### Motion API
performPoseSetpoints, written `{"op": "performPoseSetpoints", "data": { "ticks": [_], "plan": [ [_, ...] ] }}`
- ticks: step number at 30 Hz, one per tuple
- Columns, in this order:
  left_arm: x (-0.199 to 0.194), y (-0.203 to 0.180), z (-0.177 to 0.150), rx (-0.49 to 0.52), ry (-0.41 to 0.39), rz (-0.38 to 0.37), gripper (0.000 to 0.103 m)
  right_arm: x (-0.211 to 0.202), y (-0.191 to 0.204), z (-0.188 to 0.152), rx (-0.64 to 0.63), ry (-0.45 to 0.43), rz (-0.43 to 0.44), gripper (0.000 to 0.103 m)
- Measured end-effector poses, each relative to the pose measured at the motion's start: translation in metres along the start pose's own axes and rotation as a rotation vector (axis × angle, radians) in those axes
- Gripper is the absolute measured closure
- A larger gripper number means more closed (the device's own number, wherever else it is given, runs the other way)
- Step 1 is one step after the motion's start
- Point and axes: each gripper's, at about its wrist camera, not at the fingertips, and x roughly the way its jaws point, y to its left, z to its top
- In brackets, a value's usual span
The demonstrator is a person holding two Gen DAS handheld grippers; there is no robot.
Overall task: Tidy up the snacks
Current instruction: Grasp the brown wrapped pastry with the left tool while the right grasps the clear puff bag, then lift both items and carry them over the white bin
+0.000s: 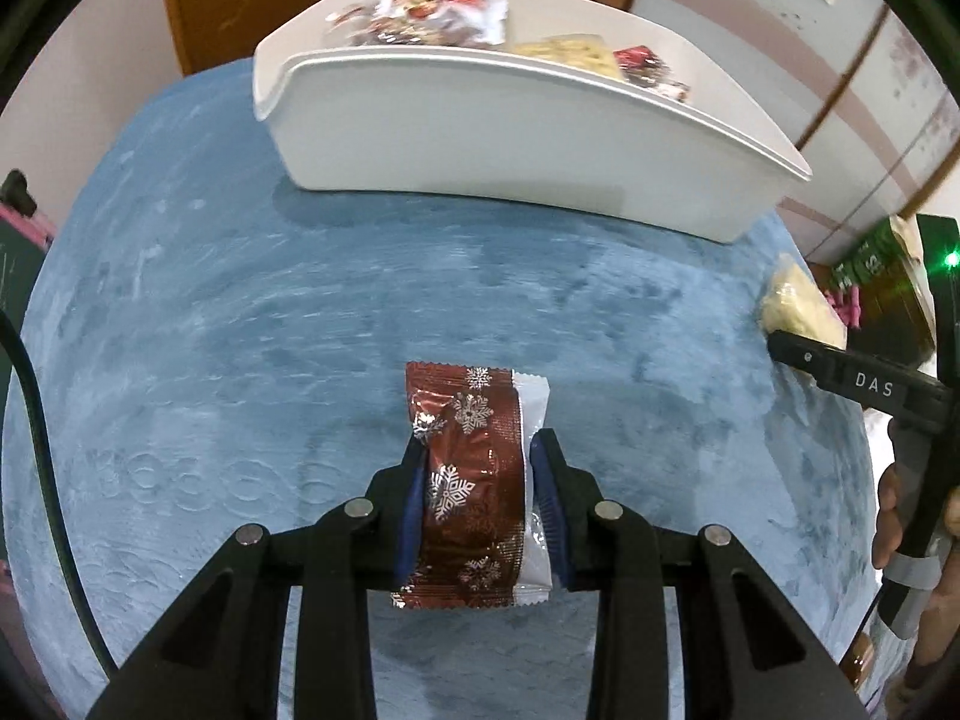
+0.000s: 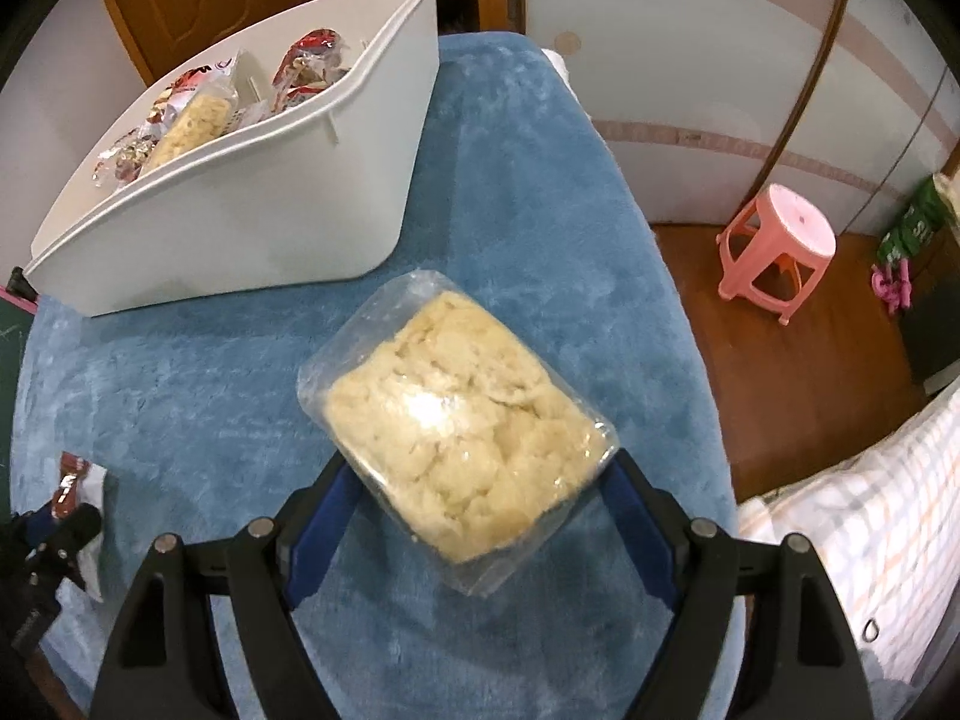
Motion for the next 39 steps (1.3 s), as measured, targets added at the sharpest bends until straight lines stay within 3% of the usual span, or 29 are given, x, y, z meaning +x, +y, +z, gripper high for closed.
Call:
{"op": "performPoseSetpoints", "data": {
  "ticks": [3, 7, 10, 17, 21, 29, 39],
  "plan": [
    [0.002, 0.010, -0.002, -0.013, 0.004, -0.004, 0.071, 0.001, 0.005, 0.003, -0.017, -0.017, -0.004, 0.021],
    [0.007, 0.013, 0.004, -0.015, -0.007, -0.007, 0.071, -0.005, 0.016, -0.001, -0.053, -0.051, 0.009, 0.032],
    [0.003, 0.012, 0.010, -0.018, -0.024, -0.006, 0.071, -0.014, 0.025, -0.006, -0.068, -0.068, 0.022, 0.033],
    [-0.026, 0.026, 0.020, -0.034, -0.074, -0.009, 0.071, -0.059, 0.066, -0.021, -0.160, -0.141, 0.106, 0.035],
    [-0.057, 0.028, 0.039, -0.025, -0.140, -0.013, 0.071, -0.093, 0.092, -0.025, -0.229, -0.207, 0.162, 0.035],
    [-0.118, 0.017, 0.097, 0.068, -0.282, 0.000, 0.071, -0.166, 0.116, 0.016, -0.235, -0.414, 0.230, 0.035],
    [-0.158, -0.015, 0.187, 0.192, -0.420, 0.093, 0.071, -0.218, 0.125, 0.105, -0.207, -0.627, 0.162, 0.035]
  ]
}}
